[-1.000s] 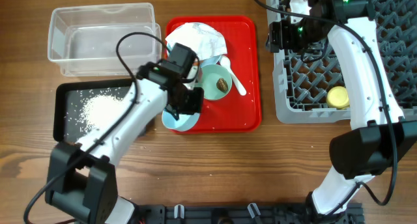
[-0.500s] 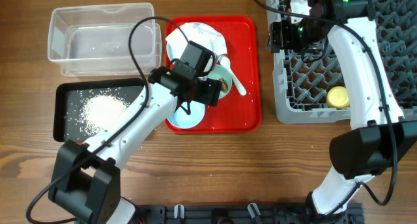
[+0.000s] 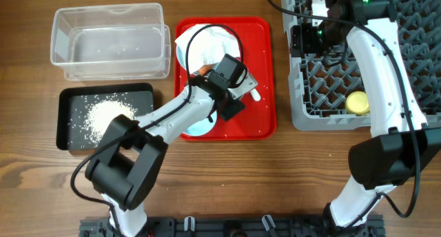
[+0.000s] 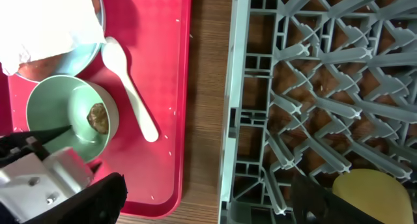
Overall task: Sort waste into correct bins and load items into the dishwasher rack
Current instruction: 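Grasp the green bowl with the left gripper and lift it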
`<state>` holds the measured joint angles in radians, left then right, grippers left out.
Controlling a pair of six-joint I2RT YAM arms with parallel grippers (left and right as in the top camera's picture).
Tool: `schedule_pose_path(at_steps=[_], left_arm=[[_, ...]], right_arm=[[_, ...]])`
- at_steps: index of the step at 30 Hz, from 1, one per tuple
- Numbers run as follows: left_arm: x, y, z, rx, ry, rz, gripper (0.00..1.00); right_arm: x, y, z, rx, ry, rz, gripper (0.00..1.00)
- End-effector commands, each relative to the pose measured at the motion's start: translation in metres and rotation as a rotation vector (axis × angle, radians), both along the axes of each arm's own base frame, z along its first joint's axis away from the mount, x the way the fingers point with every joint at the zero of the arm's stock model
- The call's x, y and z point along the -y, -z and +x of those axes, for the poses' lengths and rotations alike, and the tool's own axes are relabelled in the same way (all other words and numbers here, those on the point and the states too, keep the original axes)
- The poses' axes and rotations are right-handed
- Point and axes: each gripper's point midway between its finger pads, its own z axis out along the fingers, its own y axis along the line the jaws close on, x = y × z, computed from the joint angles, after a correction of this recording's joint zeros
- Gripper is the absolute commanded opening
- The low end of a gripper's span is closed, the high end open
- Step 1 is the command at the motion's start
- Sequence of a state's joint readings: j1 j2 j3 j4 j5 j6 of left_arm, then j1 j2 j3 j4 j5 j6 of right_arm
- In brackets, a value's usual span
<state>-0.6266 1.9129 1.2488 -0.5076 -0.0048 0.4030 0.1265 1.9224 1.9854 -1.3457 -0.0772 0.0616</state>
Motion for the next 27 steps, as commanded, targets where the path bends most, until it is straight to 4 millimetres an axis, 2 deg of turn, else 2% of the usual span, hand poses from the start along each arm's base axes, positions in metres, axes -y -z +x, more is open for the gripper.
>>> schedule_pose_path(at_steps=[1, 4, 8, 10, 12, 14, 16, 17, 19, 20, 21, 23, 27], left_arm=[[0.000, 0.012, 0.000, -0.009, 0.016, 0.031, 0.37], [-0.001, 0.019, -0.001, -0.022, 0.012, 0.039, 0.13], [0.009, 0.012, 0.010, 0.023, -0.020, -0.012, 0.04], [0.019, 0.001, 0.014, 0.047, -0.065, -0.065, 0.04], [0.030, -0.021, 0.012, 0.063, -0.107, -0.121, 0.04], [0.042, -0.062, 0.010, 0.098, -0.164, -0.214, 0.04], [0.043, -0.105, 0.009, 0.123, -0.270, -0.333, 0.04], [0.038, -0.119, 0.011, 0.126, -0.323, -0.378, 0.04], [0.014, -0.150, 0.017, 0.110, -0.516, -0.492, 0.04], [-0.013, -0.162, 0.022, 0.082, -0.671, -0.544, 0.04], [-0.040, -0.166, 0.025, 0.055, -0.802, -0.566, 0.04], [-0.094, -0.159, 0.025, -0.013, -1.029, -0.559, 0.04], [-0.182, -0.132, 0.004, -0.216, -1.270, -0.496, 0.04]], right_arm=[[0.004, -0.003, 0.000, 0.013, -0.001, -0.019, 0.84], [0.004, -0.003, -0.001, 0.011, -0.001, -0.019, 0.84], [0.004, -0.003, -0.001, 0.011, -0.001, -0.019, 0.84], [0.004, -0.003, -0.001, 0.011, -0.001, -0.019, 0.84], [0.004, -0.003, -0.001, 0.011, -0.001, -0.019, 0.83], [0.004, -0.003, 0.000, 0.013, -0.001, -0.019, 0.84], [0.004, -0.003, 0.000, 0.013, -0.001, -0.019, 0.84], [0.004, -0.003, 0.000, 0.013, -0.001, -0.019, 0.84], [0.004, -0.003, 0.000, 0.013, -0.001, -0.019, 0.84], [0.004, -0.003, 0.000, 0.013, -0.002, -0.019, 0.84], [0.004, -0.003, 0.000, 0.014, -0.001, -0.019, 0.84], [0.004, -0.004, 0.001, 0.018, -0.002, -0.019, 0.84], [0.005, -0.004, 0.004, 0.029, 0.001, -0.024, 0.85]])
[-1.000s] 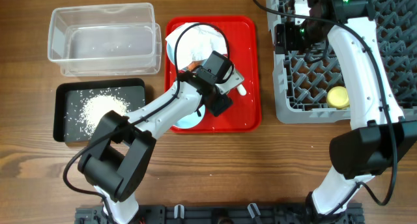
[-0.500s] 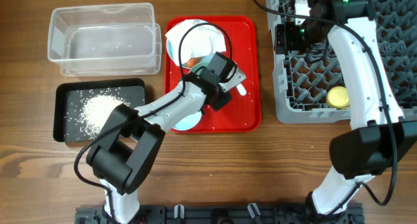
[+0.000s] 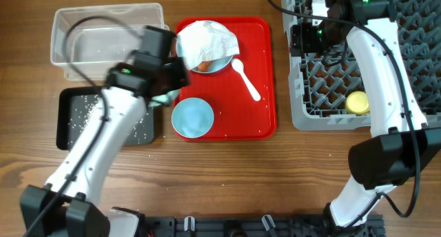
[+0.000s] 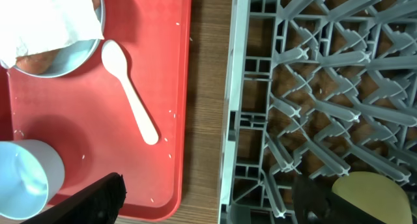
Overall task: Sort waste into correct bins and load items into the dishwasher rack
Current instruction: 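Grasp the green bowl with the left gripper and lift it, then tip the green bowl over the black tray to dump the scrap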
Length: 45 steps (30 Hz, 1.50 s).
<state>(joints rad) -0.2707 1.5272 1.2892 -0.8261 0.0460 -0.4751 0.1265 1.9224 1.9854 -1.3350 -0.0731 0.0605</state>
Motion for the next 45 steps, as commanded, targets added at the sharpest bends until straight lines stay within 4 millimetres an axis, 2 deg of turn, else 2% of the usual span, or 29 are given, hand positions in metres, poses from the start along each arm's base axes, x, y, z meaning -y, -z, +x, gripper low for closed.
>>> schedule_pose_path(at_steps=[1, 5, 8, 12, 14, 18, 22, 30, 34, 36, 38, 40, 43, 45], left_arm=[[-0.053, 0.001, -0.012, -0.106, -0.142, -0.131, 0.04], [-0.086, -0.008, -0.014, -0.048, 0.043, -0.246, 0.04], [-0.107, -0.013, -0.016, 0.009, 0.074, -0.421, 0.04], [-0.124, -0.016, -0.025, 0.108, 0.084, -0.683, 0.04], [-0.128, -0.016, -0.029, 0.172, 0.100, -0.785, 0.04], [-0.124, 0.007, -0.030, 0.202, 0.098, -0.911, 0.04], [-0.119, -0.011, -0.025, 0.343, 0.168, -1.117, 0.04], [-0.126, -0.014, -0.025, 0.362, 0.150, -1.155, 0.04], [-0.141, 0.007, -0.025, 0.317, 0.083, -1.050, 0.04], [-0.141, 0.008, -0.026, 0.303, 0.072, -1.057, 0.04], [-0.139, 0.014, -0.030, 0.175, -0.039, -1.129, 0.04], [-0.136, 0.014, -0.034, 0.134, -0.069, -1.162, 0.04], [-0.135, 0.000, -0.033, 0.158, -0.065, -1.243, 0.04], [-0.136, -0.001, -0.031, 0.174, -0.053, -1.238, 0.04]], right_arm=[[0.005, -0.004, 0.001, 0.018, 0.001, -0.021, 0.85], [0.005, -0.004, 0.001, 0.017, 0.001, -0.021, 0.85], [0.005, -0.003, 0.000, 0.016, 0.001, -0.021, 0.85], [0.005, -0.003, -0.002, 0.006, 0.001, -0.022, 0.85], [0.005, -0.003, -0.002, 0.006, 0.001, -0.022, 0.85], [0.005, -0.004, 0.001, 0.017, 0.004, -0.020, 0.85], [0.005, -0.003, -0.002, 0.006, 0.003, -0.021, 0.85], [0.005, -0.003, -0.002, 0.005, 0.003, -0.021, 0.86], [0.005, -0.003, -0.002, 0.006, 0.004, -0.021, 0.86], [0.005, -0.003, -0.002, 0.006, 0.004, -0.021, 0.85], [0.005, -0.003, -0.002, 0.006, 0.004, -0.021, 0.86], [0.005, -0.003, -0.002, 0.006, 0.004, -0.021, 0.86], [0.005, -0.003, -0.002, 0.005, 0.004, -0.021, 0.86], [0.005, -0.003, -0.002, 0.006, 0.004, -0.021, 0.86]])
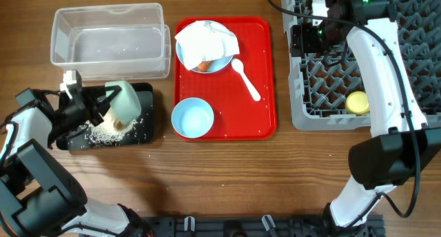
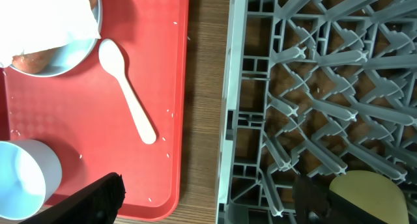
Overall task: Sort waste into correct bins and load items into the dishwasher rack
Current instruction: 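Tip the green bowl over the black tray to dump the scrap, then set the green bowl back on the red tray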
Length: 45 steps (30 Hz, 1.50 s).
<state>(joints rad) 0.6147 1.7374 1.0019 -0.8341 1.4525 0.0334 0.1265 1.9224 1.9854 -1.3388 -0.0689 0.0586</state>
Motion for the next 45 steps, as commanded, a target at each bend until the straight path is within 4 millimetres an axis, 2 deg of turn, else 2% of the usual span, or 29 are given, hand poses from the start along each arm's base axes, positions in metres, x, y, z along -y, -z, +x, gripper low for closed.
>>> schedule_pose_path(at_steps=[1, 4, 6, 7, 8, 10, 11, 13, 14, 15, 16, 17, 19, 21, 24, 27, 30, 31, 32, 33, 34, 38, 41, 42, 44, 45], left_arm=[[-0.002, -0.004, 0.001, 0.014, -0.007, -0.056, 0.04], [-0.001, -0.008, 0.005, 0.017, 0.000, -0.055, 0.04], [0.005, -0.024, 0.013, 0.052, 0.032, -0.029, 0.04], [0.020, -0.049, 0.023, 0.134, 0.091, 0.051, 0.04], [0.030, -0.060, 0.027, 0.169, 0.124, 0.112, 0.04], [0.067, -0.077, 0.040, 0.235, 0.215, 0.329, 0.04], [0.091, -0.078, 0.047, 0.261, 0.263, 0.451, 0.04], [0.126, -0.068, 0.056, 0.283, 0.321, 0.623, 0.04], [0.153, -0.053, 0.060, 0.301, 0.357, 0.762, 0.04], [0.168, -0.046, 0.061, 0.314, 0.378, 0.824, 0.04], [0.198, -0.034, 0.062, 0.350, 0.415, 0.940, 0.04], [0.216, -0.027, 0.061, 0.372, 0.433, 0.999, 0.04], [0.241, -0.009, 0.060, 0.396, 0.450, 1.134, 0.04], [0.270, 0.021, 0.055, 0.403, 0.496, 1.253, 0.04], [0.302, 0.065, 0.037, 0.385, 0.617, 1.285, 0.04], [0.315, 0.093, 0.025, 0.361, 0.686, 1.304, 0.04], [0.317, 0.097, 0.023, 0.359, 0.697, 1.306, 0.06], [0.317, 0.097, 0.023, 0.359, 0.697, 1.306, 0.14], [0.317, 0.097, 0.023, 0.358, 0.698, 1.306, 0.34], [0.317, 0.097, 0.023, 0.358, 0.698, 1.306, 0.48], [0.317, 0.097, 0.023, 0.358, 0.698, 1.306, 0.53], [0.316, 0.093, 0.025, 0.342, 0.676, 1.297, 0.58], [0.298, 0.063, 0.048, 0.319, 0.612, 1.298, 0.65], [0.289, 0.050, 0.059, 0.309, 0.581, 1.298, 0.72], [0.263, 0.029, 0.091, 0.314, 0.484, 1.300, 0.86], [0.249, 0.026, 0.105, 0.315, 0.435, 1.303, 0.87]], right_arm=[[0.004, -0.003, -0.001, 0.009, 0.005, -0.016, 0.86], [0.004, -0.003, -0.001, 0.011, 0.005, -0.016, 0.86], [0.004, -0.003, 0.000, 0.012, 0.005, -0.015, 0.87], [0.004, -0.003, 0.000, 0.012, 0.006, -0.015, 0.87], [0.004, -0.003, 0.000, 0.012, 0.011, -0.014, 0.87], [0.004, -0.003, 0.000, 0.013, 0.021, -0.010, 0.87], [0.004, -0.004, 0.001, 0.017, 0.028, -0.007, 0.87], [0.004, -0.004, 0.003, 0.023, 0.030, -0.006, 0.87], [0.003, -0.004, 0.003, 0.022, 0.029, -0.006, 0.87], [0.004, -0.004, 0.002, 0.021, 0.030, -0.006, 0.87], [0.004, -0.004, 0.002, 0.020, 0.029, -0.007, 0.87], [0.004, -0.004, 0.002, 0.020, 0.029, -0.007, 0.87], [0.004, -0.004, 0.002, 0.018, 0.029, -0.007, 0.87], [0.004, -0.004, 0.002, 0.019, 0.029, -0.007, 0.87], [0.004, -0.004, 0.002, 0.019, 0.026, -0.008, 0.87], [0.004, -0.004, 0.002, 0.019, 0.026, -0.008, 0.87], [0.004, -0.004, 0.002, 0.019, 0.027, -0.008, 0.87], [0.004, -0.004, 0.002, 0.019, 0.027, -0.008, 0.87], [0.004, -0.004, 0.002, 0.019, 0.027, -0.008, 0.87], [0.004, -0.004, 0.002, 0.019, 0.027, -0.008, 0.87], [0.004, -0.004, 0.002, 0.019, 0.027, -0.008, 0.87], [0.004, -0.004, 0.003, 0.022, 0.027, -0.008, 0.87], [0.004, -0.004, 0.003, 0.022, 0.026, -0.009, 0.88], [0.005, -0.004, 0.003, 0.024, 0.030, -0.014, 0.88], [0.004, -0.005, 0.006, 0.037, 0.041, -0.009, 0.91], [0.004, -0.006, 0.008, 0.043, 0.055, -0.003, 0.93]])
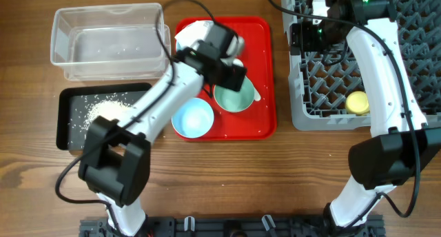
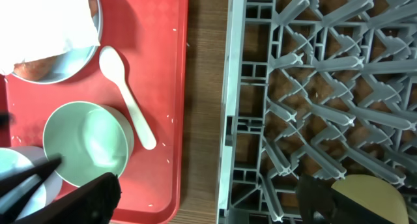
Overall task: Sort waste into correct bins and load items into the dishwasher rack
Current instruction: 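Set the green bowl back on the red tray, then grasp the white tissue on the blue plate with the left gripper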
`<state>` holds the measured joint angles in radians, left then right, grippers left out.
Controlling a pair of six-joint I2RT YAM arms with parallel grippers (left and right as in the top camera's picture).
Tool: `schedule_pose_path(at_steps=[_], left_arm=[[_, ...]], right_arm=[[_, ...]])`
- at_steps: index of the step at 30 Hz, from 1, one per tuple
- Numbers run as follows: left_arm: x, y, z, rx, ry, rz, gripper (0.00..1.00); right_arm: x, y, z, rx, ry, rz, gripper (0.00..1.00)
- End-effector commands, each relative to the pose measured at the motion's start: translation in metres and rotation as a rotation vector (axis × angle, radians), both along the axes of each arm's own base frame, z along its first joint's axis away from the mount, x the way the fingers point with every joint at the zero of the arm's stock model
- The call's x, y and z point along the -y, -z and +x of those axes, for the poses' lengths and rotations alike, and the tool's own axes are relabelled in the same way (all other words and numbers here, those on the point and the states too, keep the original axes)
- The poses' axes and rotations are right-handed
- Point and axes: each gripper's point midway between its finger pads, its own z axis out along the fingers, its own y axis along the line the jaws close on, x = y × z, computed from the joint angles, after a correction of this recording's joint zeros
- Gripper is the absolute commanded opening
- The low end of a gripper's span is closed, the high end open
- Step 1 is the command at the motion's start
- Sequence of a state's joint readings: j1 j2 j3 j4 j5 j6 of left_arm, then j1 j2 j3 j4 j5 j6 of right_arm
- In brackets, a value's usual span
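The empty green bowl (image 1: 236, 98) (image 2: 86, 144) sits upright on the red tray (image 1: 265, 123), to the right of the blue bowl (image 1: 193, 118). My left gripper (image 1: 226, 77) reaches over the tray and is shut on the green bowl's rim; its dark fingers (image 2: 29, 177) show at the bowl's near-left edge. A plate with a crumpled white napkin (image 1: 205, 38) lies at the tray's back, and a white spoon (image 2: 124, 97) lies beside the bowl. My right gripper (image 2: 205, 201) hangs open over the left edge of the grey dishwasher rack (image 1: 306, 116).
A black tray holding rice (image 1: 103, 116) lies at the left, with a clear plastic bin (image 1: 110, 40) behind it. A yellow item (image 1: 356, 102) sits in the rack's front part. Bare wood shows between tray and rack.
My left gripper has moved from the black tray back to the red tray, and the green bowl now stands upright and empty beside the spoon. The right arm has not moved.
The left gripper first held the green bowl, with a lump of food in it, on the red tray. Then the bowl was off the tray near the bins, then tipped over the black tray. Now it is back on the red tray, empty.
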<state>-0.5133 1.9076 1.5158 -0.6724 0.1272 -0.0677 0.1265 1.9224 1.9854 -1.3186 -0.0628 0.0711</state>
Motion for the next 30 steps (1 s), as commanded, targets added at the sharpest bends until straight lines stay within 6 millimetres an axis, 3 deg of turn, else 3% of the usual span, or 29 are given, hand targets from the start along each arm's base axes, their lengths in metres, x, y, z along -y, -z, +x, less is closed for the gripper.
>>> schedule_pose_path(at_steps=[1, 6, 12, 16, 19, 21, 23, 27, 30], left_arm=[[-0.037, -0.022, 0.044, 0.095, -0.095, -0.028, 0.87], [-0.072, 0.026, 0.127, 0.246, -0.228, -0.035, 0.96], [-0.076, 0.070, 0.150, 0.281, -0.299, -0.011, 0.93], [-0.078, 0.096, 0.145, 0.222, -0.336, -0.015, 0.64], [-0.072, 0.110, 0.140, 0.179, -0.321, -0.031, 0.49], [-0.071, 0.110, 0.139, 0.181, -0.318, -0.031, 0.33], [-0.068, 0.111, 0.137, 0.168, -0.307, -0.043, 0.04], [-0.057, 0.094, 0.143, 0.203, -0.282, -0.107, 0.04], [-0.055, 0.039, 0.151, 0.290, -0.295, -0.162, 0.04]], right_arm=[[0.004, -0.005, 0.004, 0.026, 0.043, -0.002, 0.94], [0.004, -0.005, 0.005, 0.030, 0.040, -0.003, 0.94], [0.004, -0.005, 0.005, 0.030, 0.041, -0.002, 0.94], [0.004, -0.005, 0.005, 0.029, 0.041, -0.002, 0.95], [0.004, -0.005, 0.005, 0.029, 0.040, -0.002, 0.94], [0.004, -0.005, 0.004, 0.026, 0.040, -0.003, 0.95], [0.004, -0.004, 0.003, 0.022, 0.040, -0.004, 0.95], [0.004, -0.004, 0.000, 0.012, 0.039, -0.006, 0.95], [0.004, -0.003, -0.001, 0.007, 0.039, -0.006, 0.94]])
